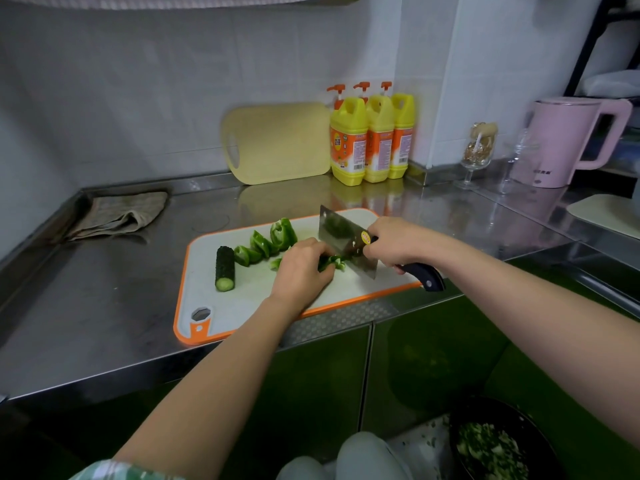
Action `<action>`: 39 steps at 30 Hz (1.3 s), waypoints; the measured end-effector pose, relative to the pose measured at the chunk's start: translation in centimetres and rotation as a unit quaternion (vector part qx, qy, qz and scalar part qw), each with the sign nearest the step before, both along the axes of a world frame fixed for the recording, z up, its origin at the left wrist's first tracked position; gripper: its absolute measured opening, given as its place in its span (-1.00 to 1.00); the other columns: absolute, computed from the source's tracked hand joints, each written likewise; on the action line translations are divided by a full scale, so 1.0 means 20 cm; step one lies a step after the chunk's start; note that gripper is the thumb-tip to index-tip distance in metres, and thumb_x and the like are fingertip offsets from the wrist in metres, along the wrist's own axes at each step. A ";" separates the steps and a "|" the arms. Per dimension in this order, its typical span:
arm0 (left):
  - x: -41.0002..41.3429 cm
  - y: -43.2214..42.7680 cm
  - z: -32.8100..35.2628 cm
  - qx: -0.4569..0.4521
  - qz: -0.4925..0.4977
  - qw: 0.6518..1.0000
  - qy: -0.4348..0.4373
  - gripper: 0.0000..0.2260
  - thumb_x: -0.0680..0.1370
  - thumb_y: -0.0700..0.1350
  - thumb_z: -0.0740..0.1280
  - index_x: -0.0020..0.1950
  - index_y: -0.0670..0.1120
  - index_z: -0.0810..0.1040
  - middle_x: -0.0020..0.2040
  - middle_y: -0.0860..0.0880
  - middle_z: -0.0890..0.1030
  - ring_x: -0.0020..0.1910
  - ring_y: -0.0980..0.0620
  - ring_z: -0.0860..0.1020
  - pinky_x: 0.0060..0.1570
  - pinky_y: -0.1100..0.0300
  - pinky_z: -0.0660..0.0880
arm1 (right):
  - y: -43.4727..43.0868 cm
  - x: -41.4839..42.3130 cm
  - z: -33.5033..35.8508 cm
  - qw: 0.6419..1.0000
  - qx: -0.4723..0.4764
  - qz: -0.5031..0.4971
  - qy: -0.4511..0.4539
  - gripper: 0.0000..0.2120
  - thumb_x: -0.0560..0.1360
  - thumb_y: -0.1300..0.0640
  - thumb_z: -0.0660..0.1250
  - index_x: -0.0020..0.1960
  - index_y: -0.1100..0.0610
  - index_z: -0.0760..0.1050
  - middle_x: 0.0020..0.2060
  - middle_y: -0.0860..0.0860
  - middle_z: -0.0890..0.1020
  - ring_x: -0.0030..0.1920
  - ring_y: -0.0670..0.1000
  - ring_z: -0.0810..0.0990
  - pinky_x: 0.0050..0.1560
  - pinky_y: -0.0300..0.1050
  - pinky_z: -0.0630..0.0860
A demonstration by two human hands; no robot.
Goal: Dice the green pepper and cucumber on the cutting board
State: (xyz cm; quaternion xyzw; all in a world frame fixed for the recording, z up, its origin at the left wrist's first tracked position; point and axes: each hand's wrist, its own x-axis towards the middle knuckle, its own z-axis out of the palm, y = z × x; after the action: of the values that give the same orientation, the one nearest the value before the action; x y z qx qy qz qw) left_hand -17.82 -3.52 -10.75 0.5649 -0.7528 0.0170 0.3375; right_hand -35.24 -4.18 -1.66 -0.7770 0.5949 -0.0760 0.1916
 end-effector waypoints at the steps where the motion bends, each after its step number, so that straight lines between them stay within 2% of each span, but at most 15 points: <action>1: 0.00 0.00 0.00 -0.001 0.000 1.000 0.004 -0.86 0.45 -0.16 0.43 -0.01 -0.12 0.65 -0.12 -0.08 0.60 -0.10 -0.06 0.54 -0.12 0.12 0.43 | 0.00 0.01 -0.02 1.000 0.007 0.001 0.000 -0.91 0.49 0.26 0.17 -0.19 0.21 0.38 -0.39 0.17 0.51 -0.51 0.12 0.50 -0.48 -0.19 0.42; 6: 0.00 0.01 0.00 0.002 0.003 1.000 0.010 -0.85 0.44 -0.17 0.43 -0.01 -0.10 0.68 -0.13 -0.08 0.60 -0.10 -0.07 0.54 -0.11 0.10 0.44 | -0.03 0.07 -0.12 1.000 -0.021 -0.018 -0.002 -0.94 0.51 0.22 0.20 -0.10 0.22 0.41 -0.27 0.18 0.54 -0.44 0.15 0.54 -0.44 -0.08 0.53; 11: 0.01 0.01 0.00 -0.005 0.001 1.000 0.015 -0.83 0.46 -0.15 0.44 0.04 -0.11 0.70 -0.06 -0.05 0.59 -0.07 -0.02 0.55 -0.07 0.17 0.44 | -0.04 0.07 -0.15 0.996 -0.069 -0.039 -0.044 -0.79 0.55 0.18 0.20 -0.27 0.11 0.32 -0.30 0.13 0.52 -0.45 0.14 0.56 -0.43 -0.09 0.51; 15: 0.01 0.01 0.00 -0.006 -0.001 1.000 0.012 -0.81 0.47 -0.13 0.44 0.07 -0.10 0.69 -0.07 -0.07 0.62 -0.06 -0.05 0.55 -0.07 0.13 0.43 | -0.01 0.04 -0.04 0.997 -0.041 -0.024 -0.054 -0.79 0.55 0.22 0.18 -0.26 0.15 0.32 -0.36 0.14 0.49 -0.46 0.12 0.52 -0.42 -0.09 0.49; 20: 0.00 0.02 0.01 -0.011 0.014 1.000 0.006 -0.81 0.45 -0.11 0.46 0.05 -0.08 0.68 -0.12 -0.09 0.65 -0.09 -0.09 0.56 -0.11 0.07 0.45 | 0.02 0.05 0.00 1.000 0.012 -0.010 -0.012 -0.91 0.52 0.27 0.15 -0.16 0.23 0.37 -0.35 0.18 0.49 -0.45 0.14 0.50 -0.43 -0.12 0.47; 23: 0.00 0.03 0.01 -0.007 0.017 1.000 0.008 -0.83 0.46 -0.10 0.46 0.02 -0.08 0.69 -0.15 -0.09 0.64 -0.11 -0.09 0.55 -0.14 0.09 0.41 | 0.01 0.06 -0.05 1.000 0.010 -0.012 -0.009 -0.93 0.50 0.26 0.17 -0.15 0.24 0.38 -0.33 0.19 0.50 -0.43 0.17 0.52 -0.43 -0.08 0.50; 26: 0.00 0.03 0.01 -0.002 0.017 1.000 0.003 -0.83 0.48 -0.08 0.45 0.04 -0.08 0.69 -0.13 -0.09 0.63 -0.11 -0.08 0.54 -0.14 0.09 0.40 | -0.01 0.08 -0.12 1.000 -0.016 -0.021 0.002 -0.88 0.49 0.22 0.21 -0.22 0.19 0.36 -0.34 0.17 0.52 -0.45 0.15 0.53 -0.48 -0.15 0.45; 31: 0.01 0.02 0.01 -0.001 0.019 1.000 0.004 -0.80 0.47 -0.08 0.46 0.05 -0.09 0.69 -0.09 -0.09 0.61 -0.08 -0.08 0.54 -0.12 0.09 0.42 | -0.02 0.10 -0.15 0.997 -0.045 -0.048 -0.040 -0.82 0.52 0.20 0.21 -0.26 0.15 0.35 -0.34 0.14 0.53 -0.47 0.13 0.55 -0.42 -0.09 0.52; 34: 0.01 0.02 0.01 0.004 0.028 1.000 0.003 -0.78 0.46 -0.06 0.47 0.06 -0.10 0.68 -0.06 -0.09 0.60 -0.07 -0.06 0.55 -0.10 0.13 0.40 | -0.01 0.08 -0.07 0.996 -0.036 -0.047 -0.064 -0.81 0.55 0.20 0.18 -0.25 0.17 0.35 -0.35 0.14 0.52 -0.48 0.12 0.53 -0.44 -0.09 0.51; 39: 0.01 0.02 0.01 0.012 0.044 0.999 0.010 -0.82 0.45 -0.06 0.47 0.00 -0.11 0.68 -0.12 -0.07 0.58 -0.11 -0.06 0.54 -0.17 0.18 0.32 | 0.06 0.07 0.01 0.999 0.002 -0.037 -0.023 -0.89 0.53 0.25 0.16 -0.17 0.23 0.39 -0.34 0.18 0.56 -0.43 0.14 0.55 -0.41 -0.14 0.49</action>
State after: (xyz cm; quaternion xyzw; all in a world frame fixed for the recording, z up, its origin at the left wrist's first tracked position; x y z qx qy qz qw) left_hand -17.72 -3.11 -10.57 0.6012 -0.7241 0.0170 0.3376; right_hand -33.81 -2.98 -1.40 -0.7521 0.6187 -0.0996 0.2040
